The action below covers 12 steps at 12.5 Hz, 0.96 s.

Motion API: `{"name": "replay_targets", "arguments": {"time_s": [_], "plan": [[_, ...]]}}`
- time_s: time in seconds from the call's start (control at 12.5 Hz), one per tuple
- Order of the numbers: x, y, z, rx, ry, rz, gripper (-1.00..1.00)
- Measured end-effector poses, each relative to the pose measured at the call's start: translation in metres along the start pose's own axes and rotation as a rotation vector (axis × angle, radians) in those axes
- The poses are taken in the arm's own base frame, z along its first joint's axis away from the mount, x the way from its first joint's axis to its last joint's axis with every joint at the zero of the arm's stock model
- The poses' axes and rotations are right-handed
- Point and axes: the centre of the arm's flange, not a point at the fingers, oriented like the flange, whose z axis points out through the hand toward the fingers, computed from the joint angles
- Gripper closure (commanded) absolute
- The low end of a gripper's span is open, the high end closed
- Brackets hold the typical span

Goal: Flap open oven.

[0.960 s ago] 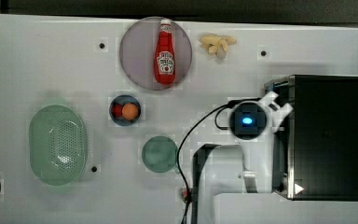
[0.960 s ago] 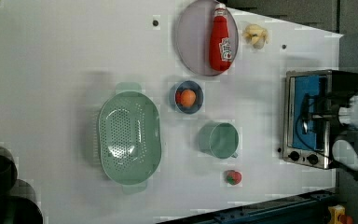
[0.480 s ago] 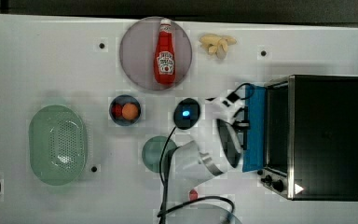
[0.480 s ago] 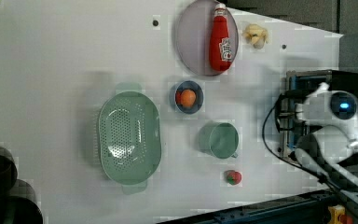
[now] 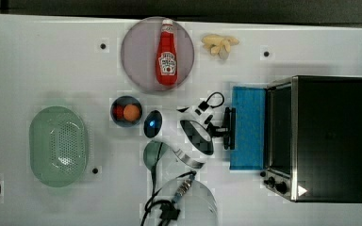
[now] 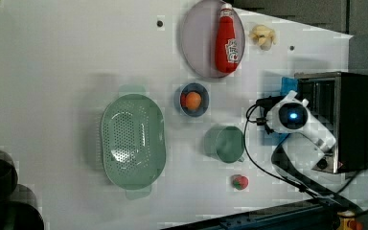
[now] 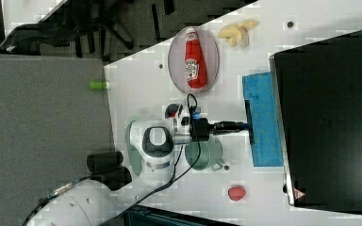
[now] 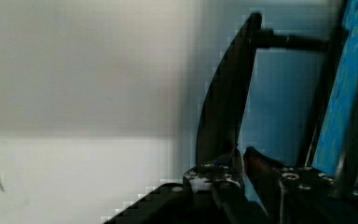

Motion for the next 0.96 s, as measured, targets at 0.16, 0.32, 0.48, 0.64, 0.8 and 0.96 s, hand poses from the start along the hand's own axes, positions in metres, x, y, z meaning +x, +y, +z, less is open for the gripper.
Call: {"name": "replay_targets", "arguments": {"time_s": [0.16, 0.32, 0.48, 0.64, 0.8, 0.96], "plan": [[0.000, -0.017, 0.010, -0.022, -0.021, 0.022, 0.65], [0.007, -0.017, 0.005, -0.029, -0.010, 0.049, 0.65], [0.013, -0.013, 0.001, -0.011, -0.004, 0.086, 0.65], [0.029, -0.005, -0.014, 0.058, -0.014, 0.200, 0.65], [0.047, 0.013, -0.049, 0.187, -0.041, 0.394, 0.65], [0.062, 0.052, -0.112, 0.327, -0.022, 0.582, 0.65]]}}
